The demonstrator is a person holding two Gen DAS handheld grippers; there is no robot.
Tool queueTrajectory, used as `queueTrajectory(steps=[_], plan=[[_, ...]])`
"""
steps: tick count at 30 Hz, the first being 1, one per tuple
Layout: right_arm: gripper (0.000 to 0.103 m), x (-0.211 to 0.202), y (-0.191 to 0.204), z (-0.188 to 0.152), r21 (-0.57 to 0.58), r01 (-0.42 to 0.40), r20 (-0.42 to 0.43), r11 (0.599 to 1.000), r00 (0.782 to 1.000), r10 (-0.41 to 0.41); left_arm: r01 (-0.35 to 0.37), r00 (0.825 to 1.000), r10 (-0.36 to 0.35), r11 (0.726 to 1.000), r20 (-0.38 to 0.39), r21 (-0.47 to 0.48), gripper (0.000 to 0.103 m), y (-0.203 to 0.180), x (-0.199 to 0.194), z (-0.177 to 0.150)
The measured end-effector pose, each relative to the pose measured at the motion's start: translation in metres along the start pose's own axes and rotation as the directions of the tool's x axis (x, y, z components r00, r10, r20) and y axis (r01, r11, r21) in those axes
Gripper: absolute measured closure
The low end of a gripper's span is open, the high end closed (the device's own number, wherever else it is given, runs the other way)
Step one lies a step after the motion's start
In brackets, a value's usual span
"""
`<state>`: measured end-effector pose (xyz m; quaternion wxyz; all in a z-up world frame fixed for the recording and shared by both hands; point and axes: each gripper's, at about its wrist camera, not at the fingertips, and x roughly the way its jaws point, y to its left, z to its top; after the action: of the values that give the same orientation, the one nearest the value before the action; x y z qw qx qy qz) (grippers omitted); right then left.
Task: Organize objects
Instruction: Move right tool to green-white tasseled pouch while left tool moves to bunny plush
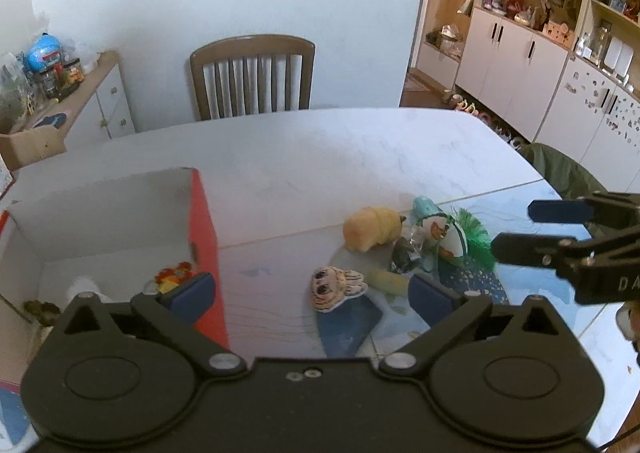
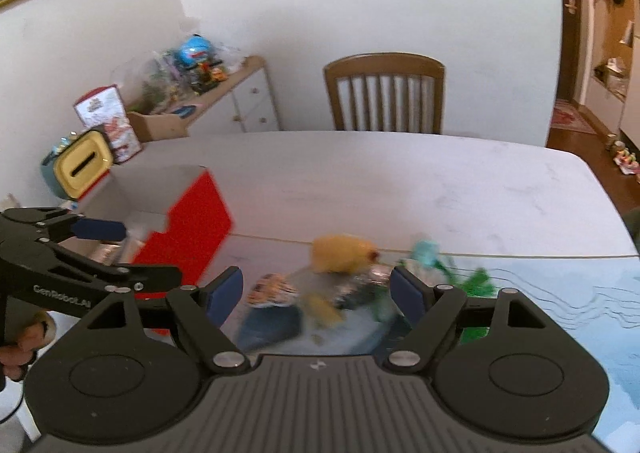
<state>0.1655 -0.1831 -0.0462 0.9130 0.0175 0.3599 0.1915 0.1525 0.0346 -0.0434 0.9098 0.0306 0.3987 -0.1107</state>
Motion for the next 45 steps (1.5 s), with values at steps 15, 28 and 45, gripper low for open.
queueTrajectory(steps=[15, 28, 45], plan=[[0.023, 0.048, -0.06, -0.019, -0.009, 0.089, -0.089, 0.996, 0.992, -0.09, -0.062, 0.996, 0.062, 0.998, -0.066, 0.002, 0.001, -0.031, 0.074, -0.01], [0.026, 0.097, -0.078, -0.023, -0.012, 0.064, -0.147, 0.998, 0.987, -0.065, -0.103, 0.989, 0.096, 0.993, -0.112, -0.059, 0.001, -0.024, 0.119, -0.013], [0.053, 0.125, -0.069, -0.025, -0.096, 0.042, -0.165, 0.995, 0.985, -0.058, -0.094, 0.986, 0.086, 0.995, -0.141, -0.044, 0.025, -0.019, 0.14, -0.018]])
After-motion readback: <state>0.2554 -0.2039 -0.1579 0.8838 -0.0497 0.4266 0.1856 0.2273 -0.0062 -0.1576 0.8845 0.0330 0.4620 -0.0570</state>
